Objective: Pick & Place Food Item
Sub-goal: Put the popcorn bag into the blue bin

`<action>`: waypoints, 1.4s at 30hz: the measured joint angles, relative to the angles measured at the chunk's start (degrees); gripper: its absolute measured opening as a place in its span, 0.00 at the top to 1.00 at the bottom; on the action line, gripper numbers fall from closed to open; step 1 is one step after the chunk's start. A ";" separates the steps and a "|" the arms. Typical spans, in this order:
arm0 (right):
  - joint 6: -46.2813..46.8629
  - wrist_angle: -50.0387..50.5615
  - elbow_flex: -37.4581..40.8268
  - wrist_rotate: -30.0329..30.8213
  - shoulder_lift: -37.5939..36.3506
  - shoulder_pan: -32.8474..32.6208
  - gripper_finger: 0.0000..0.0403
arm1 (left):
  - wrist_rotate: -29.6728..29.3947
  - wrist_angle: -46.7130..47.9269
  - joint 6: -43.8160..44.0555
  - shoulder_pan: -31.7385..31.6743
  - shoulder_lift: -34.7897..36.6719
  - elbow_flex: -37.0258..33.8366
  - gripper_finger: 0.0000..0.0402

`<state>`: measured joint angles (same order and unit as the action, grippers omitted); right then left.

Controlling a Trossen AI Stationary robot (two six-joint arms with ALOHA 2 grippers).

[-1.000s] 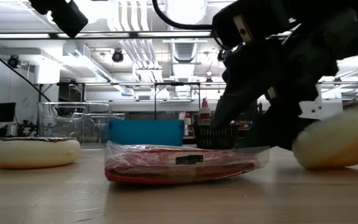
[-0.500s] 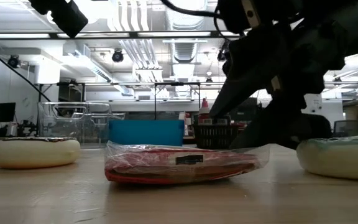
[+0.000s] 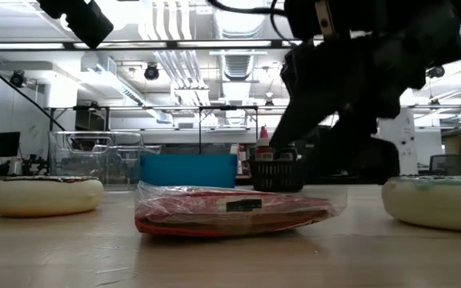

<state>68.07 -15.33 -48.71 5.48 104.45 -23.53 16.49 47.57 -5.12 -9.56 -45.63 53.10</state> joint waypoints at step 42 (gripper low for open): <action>-2.44 -10.16 -0.79 0.50 8.49 0.02 0.61 | 0.02 0.00 0.01 0.02 -0.01 0.00 0.67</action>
<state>65.63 -25.50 -49.50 5.98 112.95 -23.51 16.51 47.57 -5.12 -9.54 -45.63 53.10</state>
